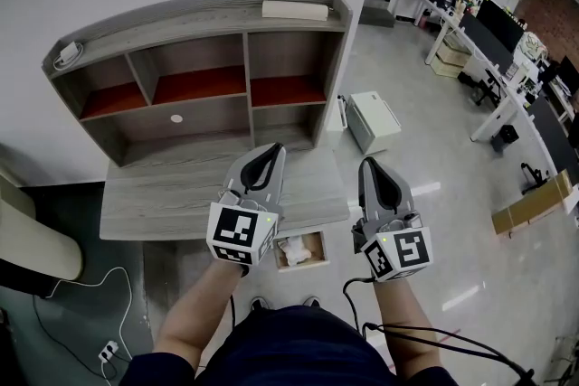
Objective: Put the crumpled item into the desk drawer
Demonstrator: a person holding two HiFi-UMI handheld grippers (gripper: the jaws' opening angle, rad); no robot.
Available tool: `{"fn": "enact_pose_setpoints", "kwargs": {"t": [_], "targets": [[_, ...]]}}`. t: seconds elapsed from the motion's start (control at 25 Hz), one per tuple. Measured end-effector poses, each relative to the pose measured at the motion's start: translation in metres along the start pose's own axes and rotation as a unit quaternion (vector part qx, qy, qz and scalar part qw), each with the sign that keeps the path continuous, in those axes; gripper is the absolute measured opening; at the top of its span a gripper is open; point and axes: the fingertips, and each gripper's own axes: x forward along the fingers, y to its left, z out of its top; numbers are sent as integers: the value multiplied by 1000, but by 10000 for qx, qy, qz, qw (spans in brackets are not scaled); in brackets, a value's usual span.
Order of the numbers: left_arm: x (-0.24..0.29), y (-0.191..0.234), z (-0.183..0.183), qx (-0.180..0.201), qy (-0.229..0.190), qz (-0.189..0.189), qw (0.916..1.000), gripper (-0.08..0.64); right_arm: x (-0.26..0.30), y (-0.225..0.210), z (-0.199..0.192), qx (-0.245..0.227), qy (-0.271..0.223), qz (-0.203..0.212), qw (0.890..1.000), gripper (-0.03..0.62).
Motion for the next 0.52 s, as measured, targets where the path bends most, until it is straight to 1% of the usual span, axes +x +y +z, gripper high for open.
{"fn": "enact_pose_setpoints", "kwargs": {"t": [0.52], "targets": [[-4, 8, 1, -14, -22, -45, 10000, 5, 2, 8, -2, -33, 32, -48, 10000, 6]]}}
